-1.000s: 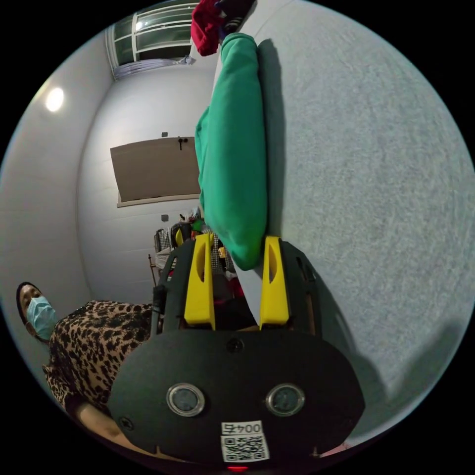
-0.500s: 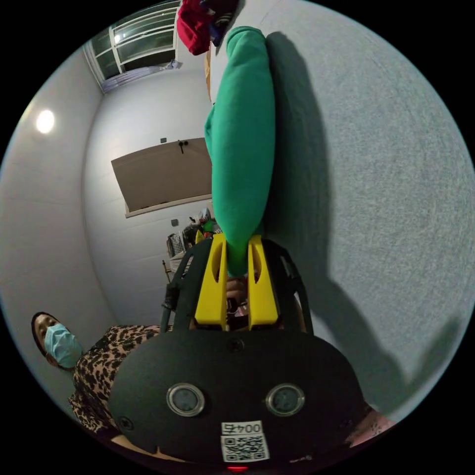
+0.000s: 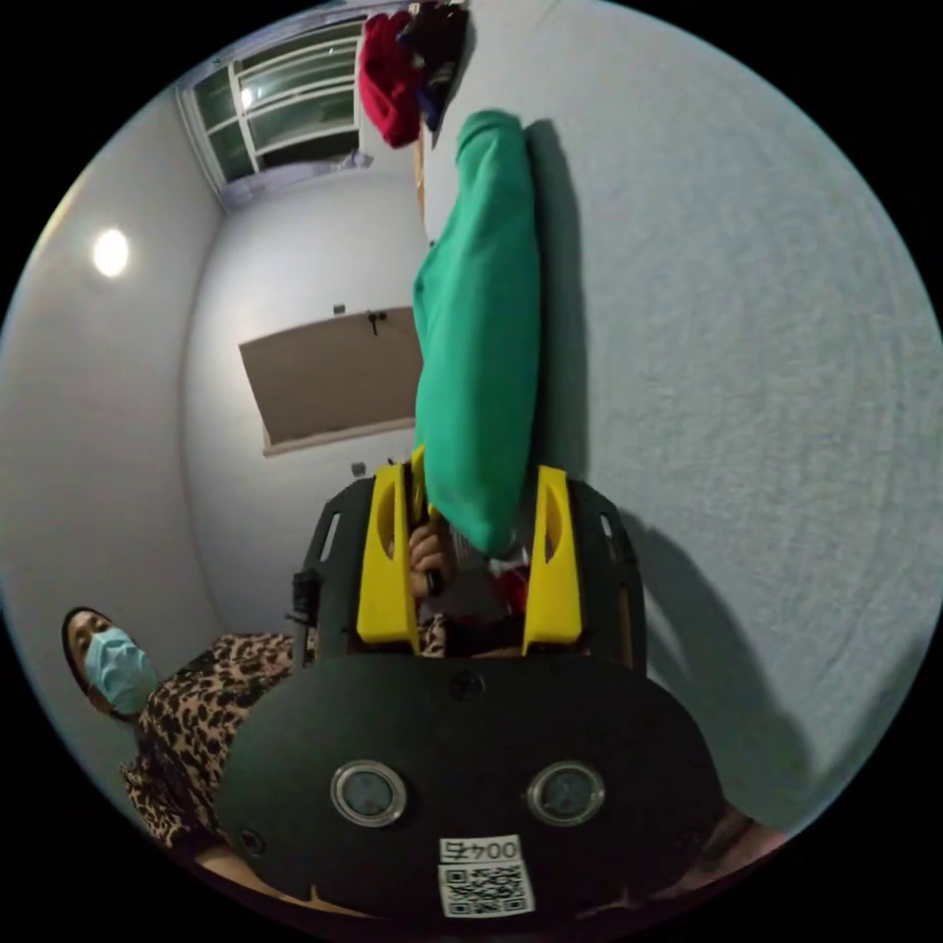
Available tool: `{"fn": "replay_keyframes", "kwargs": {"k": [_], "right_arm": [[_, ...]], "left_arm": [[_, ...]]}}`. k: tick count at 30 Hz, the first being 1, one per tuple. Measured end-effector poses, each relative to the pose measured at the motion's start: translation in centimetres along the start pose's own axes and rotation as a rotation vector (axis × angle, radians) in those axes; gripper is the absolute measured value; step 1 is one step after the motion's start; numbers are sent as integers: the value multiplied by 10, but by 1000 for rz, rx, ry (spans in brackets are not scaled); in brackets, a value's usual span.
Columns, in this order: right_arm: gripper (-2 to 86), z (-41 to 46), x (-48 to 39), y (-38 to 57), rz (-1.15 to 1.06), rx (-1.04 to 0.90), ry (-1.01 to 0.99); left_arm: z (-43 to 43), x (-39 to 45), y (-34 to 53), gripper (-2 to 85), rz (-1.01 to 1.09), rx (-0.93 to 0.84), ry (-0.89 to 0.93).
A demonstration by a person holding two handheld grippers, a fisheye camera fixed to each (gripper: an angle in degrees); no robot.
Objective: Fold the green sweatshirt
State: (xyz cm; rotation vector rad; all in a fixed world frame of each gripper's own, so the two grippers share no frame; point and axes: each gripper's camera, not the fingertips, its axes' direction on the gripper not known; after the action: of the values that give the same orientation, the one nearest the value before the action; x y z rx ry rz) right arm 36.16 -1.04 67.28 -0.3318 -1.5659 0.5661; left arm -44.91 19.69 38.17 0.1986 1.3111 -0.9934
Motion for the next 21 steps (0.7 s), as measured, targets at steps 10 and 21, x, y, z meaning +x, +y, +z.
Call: {"fn": "replay_keyframes", "kwargs": {"k": [10,21], "right_arm": [[209,39,7,-26,87,161,-46],[166,113,-18,-20,98,182,-29]], "left_arm": [[-10,11,-8,101,-14,-120,-19],[10,0,-37,102,-18,-255,-25]]}}
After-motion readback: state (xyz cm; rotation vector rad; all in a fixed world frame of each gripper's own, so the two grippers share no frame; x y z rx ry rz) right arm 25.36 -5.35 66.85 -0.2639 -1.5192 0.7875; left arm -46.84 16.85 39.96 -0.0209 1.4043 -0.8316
